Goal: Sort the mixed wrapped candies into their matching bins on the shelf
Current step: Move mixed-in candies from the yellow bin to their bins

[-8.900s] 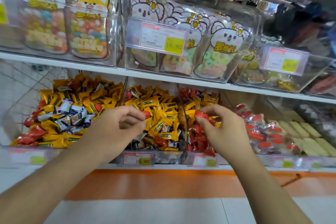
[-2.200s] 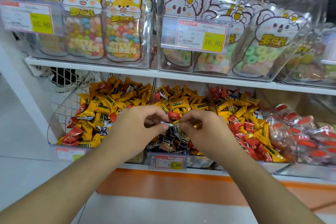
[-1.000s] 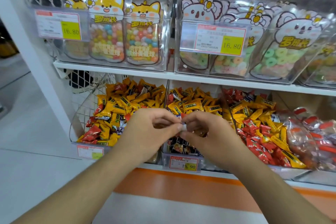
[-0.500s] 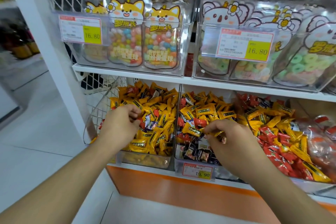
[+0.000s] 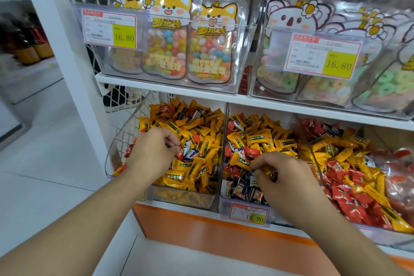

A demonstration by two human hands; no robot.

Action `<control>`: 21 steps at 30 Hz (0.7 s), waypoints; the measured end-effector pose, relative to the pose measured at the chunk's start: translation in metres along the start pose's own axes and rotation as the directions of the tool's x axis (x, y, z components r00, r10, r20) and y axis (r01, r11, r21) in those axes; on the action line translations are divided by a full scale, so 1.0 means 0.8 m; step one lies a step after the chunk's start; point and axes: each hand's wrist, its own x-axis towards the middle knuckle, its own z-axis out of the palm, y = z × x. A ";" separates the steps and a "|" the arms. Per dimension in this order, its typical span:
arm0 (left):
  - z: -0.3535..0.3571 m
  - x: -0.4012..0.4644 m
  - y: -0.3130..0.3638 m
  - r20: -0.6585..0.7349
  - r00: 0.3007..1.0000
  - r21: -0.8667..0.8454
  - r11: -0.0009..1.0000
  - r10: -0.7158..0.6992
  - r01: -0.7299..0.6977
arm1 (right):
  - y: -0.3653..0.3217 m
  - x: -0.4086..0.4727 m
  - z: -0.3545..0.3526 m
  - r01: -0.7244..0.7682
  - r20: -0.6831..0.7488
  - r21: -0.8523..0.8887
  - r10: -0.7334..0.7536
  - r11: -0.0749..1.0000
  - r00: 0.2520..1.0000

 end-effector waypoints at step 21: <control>0.012 -0.113 0.168 0.237 0.945 -0.548 0.834 0.227 -0.063 | -0.004 -0.043 -0.050 0.106 -0.184 0.076 -0.091 0.991 0.979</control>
